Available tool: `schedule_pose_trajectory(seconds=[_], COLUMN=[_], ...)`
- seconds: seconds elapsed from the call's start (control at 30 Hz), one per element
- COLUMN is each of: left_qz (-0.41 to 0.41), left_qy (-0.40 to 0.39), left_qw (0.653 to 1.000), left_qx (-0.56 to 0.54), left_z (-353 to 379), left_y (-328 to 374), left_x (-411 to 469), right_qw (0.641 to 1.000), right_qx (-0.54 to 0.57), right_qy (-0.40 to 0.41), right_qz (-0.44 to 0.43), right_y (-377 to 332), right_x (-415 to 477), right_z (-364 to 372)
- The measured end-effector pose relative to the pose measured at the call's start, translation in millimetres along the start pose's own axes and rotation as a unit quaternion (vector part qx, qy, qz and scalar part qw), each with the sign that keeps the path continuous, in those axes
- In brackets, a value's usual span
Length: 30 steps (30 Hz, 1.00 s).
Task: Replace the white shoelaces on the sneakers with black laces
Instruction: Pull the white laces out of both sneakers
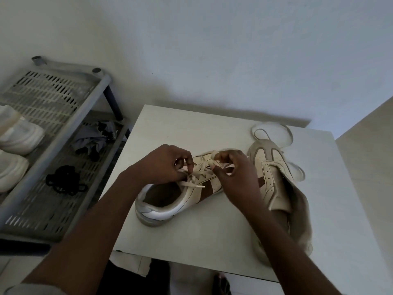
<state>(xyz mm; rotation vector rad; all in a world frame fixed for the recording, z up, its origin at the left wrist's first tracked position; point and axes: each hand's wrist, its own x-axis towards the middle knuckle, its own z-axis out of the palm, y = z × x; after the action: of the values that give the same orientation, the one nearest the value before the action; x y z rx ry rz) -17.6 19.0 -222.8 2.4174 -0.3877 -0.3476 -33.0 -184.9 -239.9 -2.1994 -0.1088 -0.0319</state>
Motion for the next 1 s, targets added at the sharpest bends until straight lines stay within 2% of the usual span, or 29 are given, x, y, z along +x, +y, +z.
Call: schedule_pose_trajectory(seconds=[0.1, 0.2, 0.33, 0.57, 0.67, 0.77, 0.83, 0.87, 0.93, 1.0], left_qz=[0.026, 0.028, 0.038, 0.023, 0.026, 0.017, -0.016, -0.04, -0.09, -0.124], left_qy=[0.034, 0.034, 0.046, 0.007, 0.019, 0.018, -0.008, -0.022, -0.036, -0.034], left_qw=[0.999, 0.999, 0.996, 0.998, 0.997, 0.997, 0.996, 0.994, 0.982, 0.971], left_qx=[0.0, -0.017, -0.063, -0.06, -0.067, -0.074, -0.085, -0.1, -0.159, -0.204], left_z=[3, 6, 4, 7, 6, 11, 12, 13, 15, 18], left_y=[-1, 3, 5, 0, 4, 6, 8, 8, 9, 12], left_x=[2, 1, 0, 2, 3, 4, 5, 7, 9, 9], right_qw=[0.997, 0.995, 0.99, 0.964, 0.941, 0.941, 0.955, 0.966, 0.988, 0.995], right_qx=[-0.009, -0.006, -0.054, -0.113, -0.165, -0.13, -0.063, -0.032, -0.012, -0.031], right_qy=[0.078, 0.103, 0.13, 0.233, 0.294, 0.312, 0.281, 0.242, 0.119, -0.009], right_qz=[-0.022, -0.01, 0.008, 0.054, 0.038, -0.015, -0.072, -0.089, -0.101, -0.092], right_y=[-3, -5, -5, 3, 3, 6, 5, 1, -7, -7], right_x=[-6, -7, -5, 7, 11, 12, 8, 4, -5, -14], right_z=[10, 9, -1, -23, -33, -40, -36, -31, -13, 6])
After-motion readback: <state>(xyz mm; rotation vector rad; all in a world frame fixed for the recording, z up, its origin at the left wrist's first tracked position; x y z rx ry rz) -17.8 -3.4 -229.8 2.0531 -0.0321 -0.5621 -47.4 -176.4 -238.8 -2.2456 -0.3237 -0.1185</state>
